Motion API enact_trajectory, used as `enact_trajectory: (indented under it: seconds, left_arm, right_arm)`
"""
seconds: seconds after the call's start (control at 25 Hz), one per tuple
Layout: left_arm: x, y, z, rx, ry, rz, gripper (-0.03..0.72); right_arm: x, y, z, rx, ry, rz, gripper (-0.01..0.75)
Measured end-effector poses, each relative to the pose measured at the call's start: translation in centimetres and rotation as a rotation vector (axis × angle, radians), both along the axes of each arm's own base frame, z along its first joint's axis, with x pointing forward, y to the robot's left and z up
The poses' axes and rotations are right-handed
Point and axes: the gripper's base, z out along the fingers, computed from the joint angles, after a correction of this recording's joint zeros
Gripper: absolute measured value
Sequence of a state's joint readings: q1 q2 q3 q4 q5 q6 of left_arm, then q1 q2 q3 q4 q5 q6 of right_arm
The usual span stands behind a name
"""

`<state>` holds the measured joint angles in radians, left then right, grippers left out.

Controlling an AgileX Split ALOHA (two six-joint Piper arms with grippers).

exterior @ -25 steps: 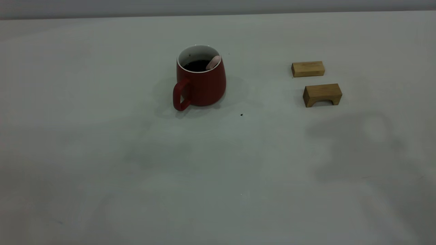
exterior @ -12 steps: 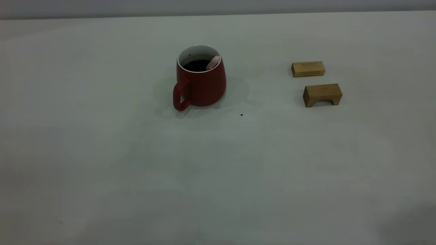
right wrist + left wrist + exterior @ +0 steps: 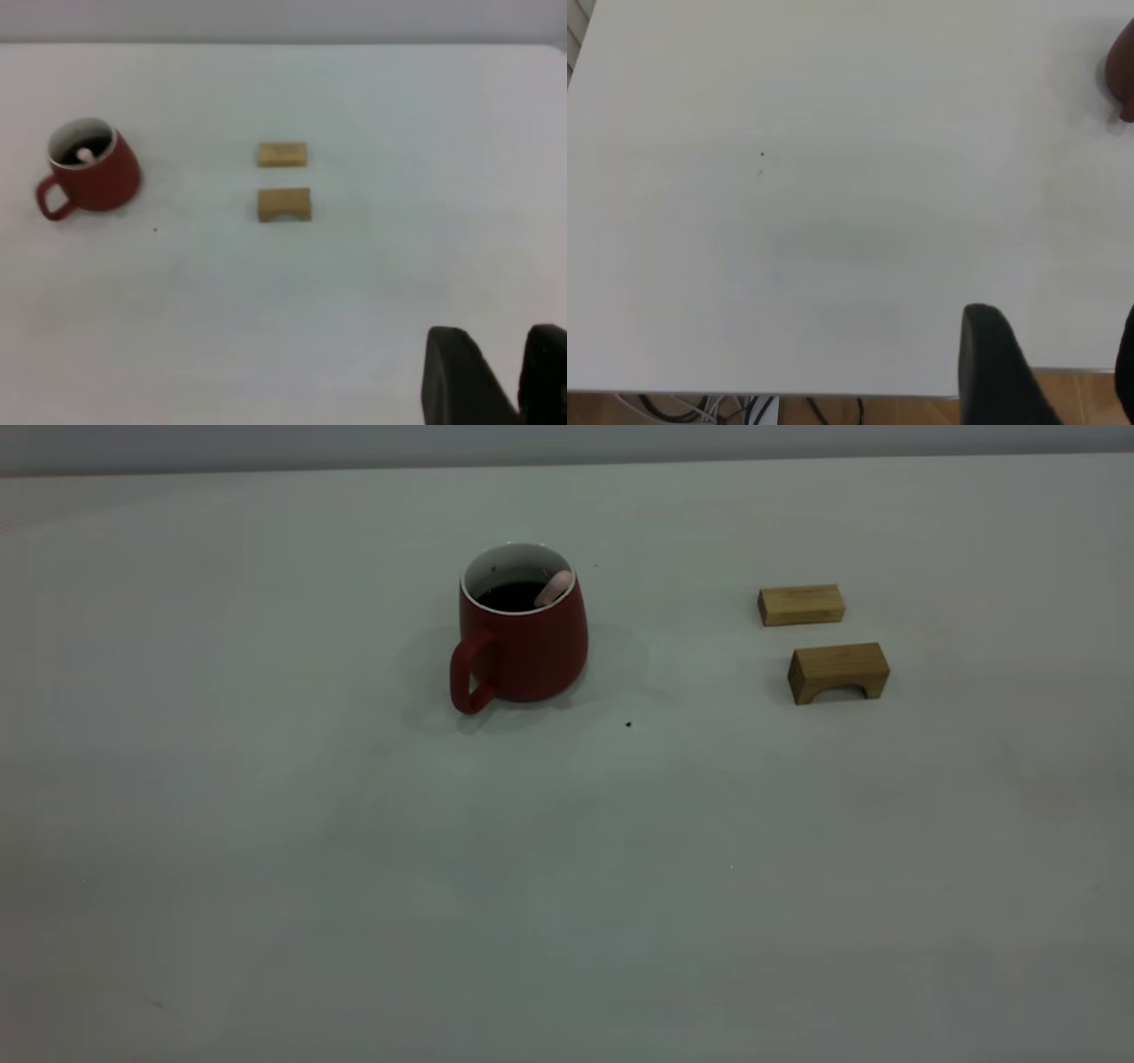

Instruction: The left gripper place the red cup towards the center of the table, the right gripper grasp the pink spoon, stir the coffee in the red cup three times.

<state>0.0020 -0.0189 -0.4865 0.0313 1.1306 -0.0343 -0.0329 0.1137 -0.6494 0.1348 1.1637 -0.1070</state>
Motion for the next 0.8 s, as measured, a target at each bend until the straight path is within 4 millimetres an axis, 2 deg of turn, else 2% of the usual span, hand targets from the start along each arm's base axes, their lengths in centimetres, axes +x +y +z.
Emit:
enact_trajectory:
  seconds: [0.12, 0.28, 0.8]
  left_arm:
    - [0.0, 0.0, 0.0, 0.000, 0.000, 0.000, 0.407]
    - [0.0, 0.0, 0.0, 0.000, 0.000, 0.000, 0.407]
    - [0.0, 0.0, 0.0, 0.000, 0.000, 0.000, 0.407]
  right_arm:
    - [-0.1, -0.3, -2.5, -0.041, 0.018, -0.018, 0.215]
    - [0.4, -0.4, -4.7, -0.047, 0.069, -0.017, 0.220]
    - [0.5, -0.3, -4.8, -0.038, 0.059, -0.012, 0.235]
